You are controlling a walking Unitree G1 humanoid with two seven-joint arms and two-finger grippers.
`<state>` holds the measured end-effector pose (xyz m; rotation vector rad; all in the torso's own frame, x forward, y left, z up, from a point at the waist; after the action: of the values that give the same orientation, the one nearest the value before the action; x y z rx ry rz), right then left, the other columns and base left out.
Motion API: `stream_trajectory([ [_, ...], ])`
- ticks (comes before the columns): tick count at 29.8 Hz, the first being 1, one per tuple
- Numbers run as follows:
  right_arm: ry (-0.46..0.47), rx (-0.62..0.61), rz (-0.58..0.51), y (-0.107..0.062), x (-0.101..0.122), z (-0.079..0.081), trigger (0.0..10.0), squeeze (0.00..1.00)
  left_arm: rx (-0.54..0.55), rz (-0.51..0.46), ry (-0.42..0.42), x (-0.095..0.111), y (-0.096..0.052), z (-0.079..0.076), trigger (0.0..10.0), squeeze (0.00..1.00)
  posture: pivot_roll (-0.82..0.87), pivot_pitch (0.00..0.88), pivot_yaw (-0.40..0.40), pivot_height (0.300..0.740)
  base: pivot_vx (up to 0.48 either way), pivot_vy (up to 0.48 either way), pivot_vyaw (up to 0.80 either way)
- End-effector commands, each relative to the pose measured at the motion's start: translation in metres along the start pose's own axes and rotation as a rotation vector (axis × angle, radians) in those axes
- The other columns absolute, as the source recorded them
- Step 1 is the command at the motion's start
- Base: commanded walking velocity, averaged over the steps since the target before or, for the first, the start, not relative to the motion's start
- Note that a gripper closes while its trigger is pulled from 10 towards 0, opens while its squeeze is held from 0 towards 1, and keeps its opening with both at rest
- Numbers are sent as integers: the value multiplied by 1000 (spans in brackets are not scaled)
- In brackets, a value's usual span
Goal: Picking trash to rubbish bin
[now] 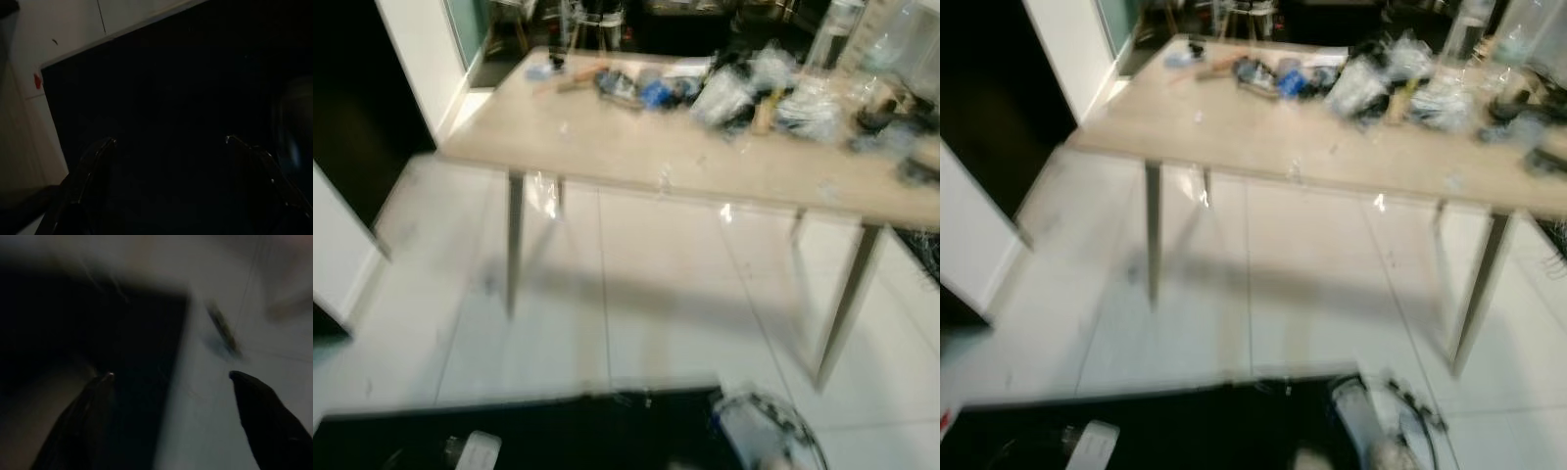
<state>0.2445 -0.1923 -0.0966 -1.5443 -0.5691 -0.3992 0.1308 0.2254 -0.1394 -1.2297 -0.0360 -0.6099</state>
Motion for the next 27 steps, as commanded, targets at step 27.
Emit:
stream_trajectory([
  [27,453,802,-1036,-122,306,20,10000,0,-35,52,69,-17,-3,-5,10000,0,-28,13,48,740,443,0,-237],
])
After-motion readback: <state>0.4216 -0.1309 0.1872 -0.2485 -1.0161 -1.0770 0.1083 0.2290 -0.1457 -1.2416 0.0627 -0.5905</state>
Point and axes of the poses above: a point about 5 cm out from each wrist's last joint towards the gripper, its own y axis pointing out of the wrist towards the gripper, its own x axis along the axis of the wrist's last joint, z = x × y, the point moved 4 cm from there along y, pointing out of the wrist towards the gripper, and after that the axes turned 8 degrees about y, right-handed, at the moved point
